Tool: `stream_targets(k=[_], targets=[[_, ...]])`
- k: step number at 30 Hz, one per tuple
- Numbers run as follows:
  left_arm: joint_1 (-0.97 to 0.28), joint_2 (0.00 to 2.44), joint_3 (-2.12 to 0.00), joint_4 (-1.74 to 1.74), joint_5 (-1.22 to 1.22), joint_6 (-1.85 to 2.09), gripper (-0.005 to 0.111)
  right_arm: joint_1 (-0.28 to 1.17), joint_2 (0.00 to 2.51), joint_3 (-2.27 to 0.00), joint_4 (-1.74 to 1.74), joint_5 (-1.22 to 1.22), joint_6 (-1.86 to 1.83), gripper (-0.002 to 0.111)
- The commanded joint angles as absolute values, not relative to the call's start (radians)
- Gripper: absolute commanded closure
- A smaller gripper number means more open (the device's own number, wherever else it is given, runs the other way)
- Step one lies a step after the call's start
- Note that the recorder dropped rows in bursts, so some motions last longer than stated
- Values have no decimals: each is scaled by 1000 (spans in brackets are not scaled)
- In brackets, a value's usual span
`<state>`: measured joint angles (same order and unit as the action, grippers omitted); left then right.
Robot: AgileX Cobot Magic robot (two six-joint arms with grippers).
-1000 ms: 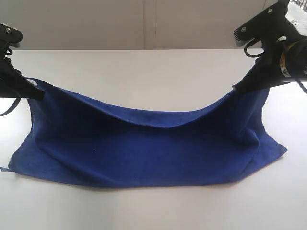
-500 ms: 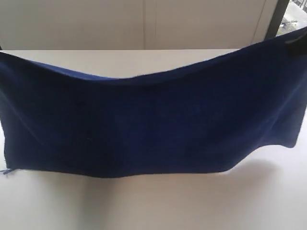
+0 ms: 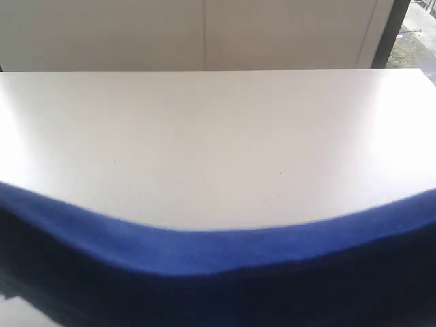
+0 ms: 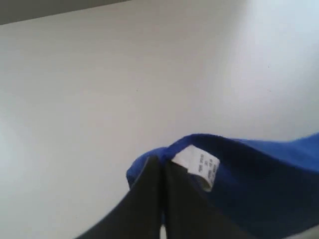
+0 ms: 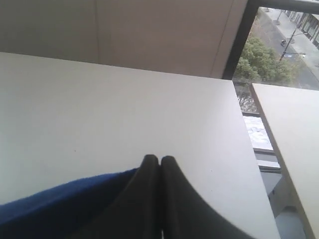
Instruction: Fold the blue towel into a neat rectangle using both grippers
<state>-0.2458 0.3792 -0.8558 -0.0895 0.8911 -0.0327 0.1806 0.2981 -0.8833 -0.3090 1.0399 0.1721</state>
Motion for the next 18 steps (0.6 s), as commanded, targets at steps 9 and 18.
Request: stream_targets(k=[9, 18], targets=[[-242, 903, -688, -98, 379, -133, 107, 179, 814, -845, -312, 730, 303, 108], [-242, 1250, -688, -98, 24, -154, 107, 168, 1247, -836, -717, 437, 654, 108]])
